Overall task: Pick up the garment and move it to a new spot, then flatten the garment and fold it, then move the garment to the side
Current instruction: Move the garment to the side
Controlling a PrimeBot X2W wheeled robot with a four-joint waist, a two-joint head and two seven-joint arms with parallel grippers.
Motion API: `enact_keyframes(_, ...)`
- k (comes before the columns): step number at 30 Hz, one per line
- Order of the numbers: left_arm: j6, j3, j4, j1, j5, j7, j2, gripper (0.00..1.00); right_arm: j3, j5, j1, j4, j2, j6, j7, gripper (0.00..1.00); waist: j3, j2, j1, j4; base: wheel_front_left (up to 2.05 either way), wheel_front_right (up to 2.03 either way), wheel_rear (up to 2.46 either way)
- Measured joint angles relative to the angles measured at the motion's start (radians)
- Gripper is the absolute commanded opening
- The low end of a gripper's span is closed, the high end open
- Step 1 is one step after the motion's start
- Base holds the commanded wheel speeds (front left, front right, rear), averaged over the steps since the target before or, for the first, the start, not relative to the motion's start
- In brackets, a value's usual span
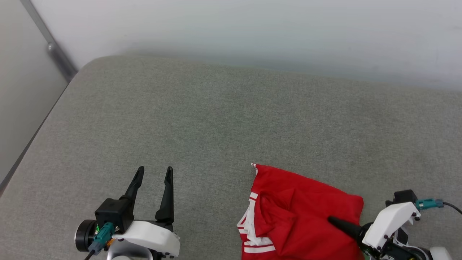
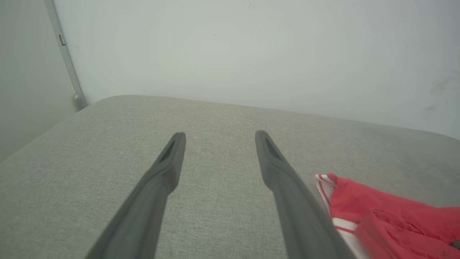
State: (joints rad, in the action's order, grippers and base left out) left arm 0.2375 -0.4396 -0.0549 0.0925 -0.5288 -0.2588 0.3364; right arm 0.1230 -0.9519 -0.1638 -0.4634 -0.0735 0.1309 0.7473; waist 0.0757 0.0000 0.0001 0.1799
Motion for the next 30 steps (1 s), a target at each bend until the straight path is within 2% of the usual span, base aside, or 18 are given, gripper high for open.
enact_keyframes(2, 0.001, 0.003, -0.001, 0.0, 0.007, 0.0, 0.002, 1.0, -0.038, 0.001, 0.0, 0.033, -0.016, 0.0, -0.02, 0.0, -0.005, 0.0, 0.0, -0.005, 0.0, 0.0, 0.0)
enact_keyframes(5, 0.001, 0.009, -0.005, -0.002, 0.008, -0.001, 0.004, 1.0, -0.112, 0.04, -0.007, 0.11, -0.073, 0.0, -0.052, 0.0, -0.013, 0.0, 0.0, -0.024, 0.0, 0.0, 0.0)
enact_keyframes(11, 0.003, 0.007, 0.002, -0.032, 0.01, -0.001, 0.004, 1.0, -0.29, 0.236, -0.046, 0.255, -0.228, 0.0, -0.072, 0.0, -0.036, 0.0001, -0.0001, -0.096, 0.0, 0.0, 0.0)
enact_keyframes(14, 0.0, 0.002, 0.012, -0.033, 0.011, -0.001, 0.002, 1.0, -0.336, 0.338, -0.068, 0.29, -0.303, 0.0, -0.051, 0.0, -0.041, 0.0, 0.0, -0.148, 0.0, 0.0, 0.0)
enact_keyframes(18, -0.003, -0.001, 0.029, -0.029, 0.02, -0.001, 0.0, 1.0, -0.353, 0.418, -0.111, 0.312, -0.367, 0.0, -0.027, 0.0, -0.031, 0.0, 0.0, -0.229, 0.0, 0.0, 0.0)
enact_keyframes(22, -0.014, -0.001, 0.053, 0.012, 0.036, -0.002, 0.007, 1.0, -0.358, 0.459, -0.167, 0.309, -0.404, 0.0, -0.018, 0.0, 0.004, 0.0, 0.0, -0.314, 0.0, 0.0, 0.0)
enact_keyframes(26, -0.029, -0.009, 0.077, 0.073, 0.058, 0.007, 0.021, 1.0, -0.347, 0.502, -0.232, 0.249, -0.44, 0.0, -0.068, 0.0, 0.073, 0.0, 0.0, -0.384, 0.0, 0.0, 0.0)
enact_keyframes(30, -0.046, -0.02, 0.116, 0.133, 0.08, 0.044, 0.049, 1.0, -0.312, 0.542, -0.308, 0.165, -0.443, 0.0, -0.154, 0.0, 0.161, 0.0, 0.0, -0.44, 0.0, 0.0, 0.0)
